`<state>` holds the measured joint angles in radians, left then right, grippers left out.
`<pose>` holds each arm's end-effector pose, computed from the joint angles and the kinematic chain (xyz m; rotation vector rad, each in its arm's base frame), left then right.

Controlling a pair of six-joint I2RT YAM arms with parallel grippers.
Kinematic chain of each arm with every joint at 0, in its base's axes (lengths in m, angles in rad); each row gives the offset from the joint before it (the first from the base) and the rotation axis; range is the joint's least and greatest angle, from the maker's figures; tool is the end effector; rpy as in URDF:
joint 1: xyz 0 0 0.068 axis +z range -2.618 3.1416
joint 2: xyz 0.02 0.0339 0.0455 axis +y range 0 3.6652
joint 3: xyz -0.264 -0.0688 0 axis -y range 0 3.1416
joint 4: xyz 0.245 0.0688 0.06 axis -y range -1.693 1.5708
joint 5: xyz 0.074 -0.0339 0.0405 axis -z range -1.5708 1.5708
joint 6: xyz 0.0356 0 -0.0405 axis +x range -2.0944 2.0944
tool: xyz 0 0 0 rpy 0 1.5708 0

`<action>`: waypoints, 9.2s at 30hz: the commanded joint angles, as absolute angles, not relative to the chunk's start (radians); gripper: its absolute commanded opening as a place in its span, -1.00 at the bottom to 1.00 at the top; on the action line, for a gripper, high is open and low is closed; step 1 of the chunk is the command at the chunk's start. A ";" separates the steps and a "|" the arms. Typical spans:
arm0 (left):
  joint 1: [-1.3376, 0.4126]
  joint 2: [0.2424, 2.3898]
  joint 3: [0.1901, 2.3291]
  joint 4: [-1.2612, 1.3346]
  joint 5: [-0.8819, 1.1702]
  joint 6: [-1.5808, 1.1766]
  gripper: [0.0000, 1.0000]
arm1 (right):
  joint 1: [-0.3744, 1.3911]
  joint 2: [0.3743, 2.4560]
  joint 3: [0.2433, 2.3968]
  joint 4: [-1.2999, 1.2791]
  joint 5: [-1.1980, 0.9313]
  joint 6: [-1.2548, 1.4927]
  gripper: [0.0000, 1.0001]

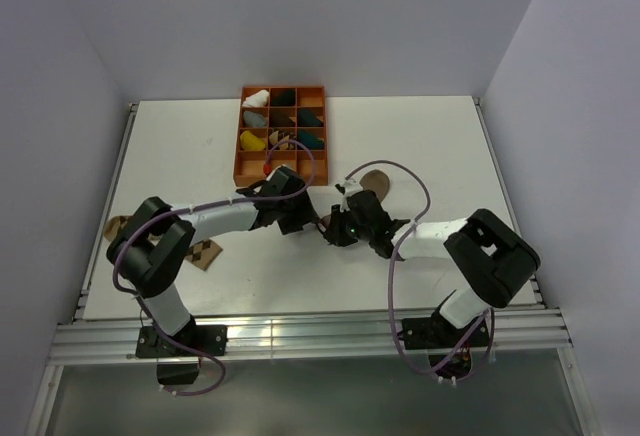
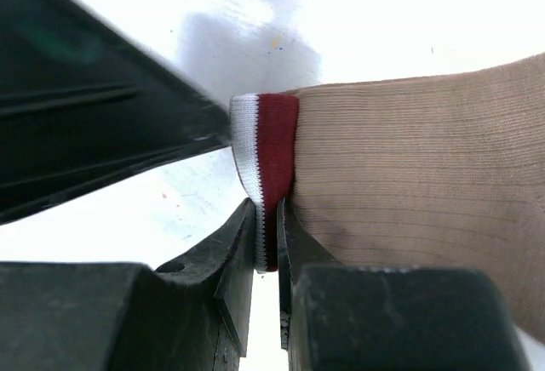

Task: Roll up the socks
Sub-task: Roll the sock at the center of the board.

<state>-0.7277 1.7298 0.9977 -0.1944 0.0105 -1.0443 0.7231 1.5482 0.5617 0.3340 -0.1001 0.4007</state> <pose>0.2611 -0.2331 0.1674 -0.4142 2.6242 -0.6956 0.2122 0.1920 0.1397 -0.4288 2.2791 0.7089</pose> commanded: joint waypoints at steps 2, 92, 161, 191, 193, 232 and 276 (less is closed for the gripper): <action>-0.726 1.658 0.931 -0.048 0.023 -1.109 0.20 | 0.629 1.623 0.520 0.452 -0.429 0.550 -1.00; -0.781 1.849 1.137 -0.255 -0.009 -0.936 -0.96 | 0.971 1.669 0.696 0.037 0.417 0.350 -0.62; -0.808 1.853 1.008 -0.041 0.012 -1.031 -0.96 | 0.331 1.586 0.443 0.487 -0.615 0.632 -0.58; -0.808 1.867 1.124 -0.192 0.008 -0.943 -0.99 | 0.893 1.400 0.604 0.123 0.230 0.206 -0.07; -0.808 1.874 1.132 -0.196 0.014 -0.945 -0.99 | 0.910 1.422 0.614 0.118 0.255 0.210 -0.10; -0.764 1.764 0.995 0.049 0.043 -1.028 0.40 | 0.262 1.746 0.364 0.848 -0.840 0.831 -1.00; -0.810 1.945 1.089 -0.040 0.060 -1.008 -0.74 | 0.257 1.654 0.538 0.322 -0.602 0.572 -0.78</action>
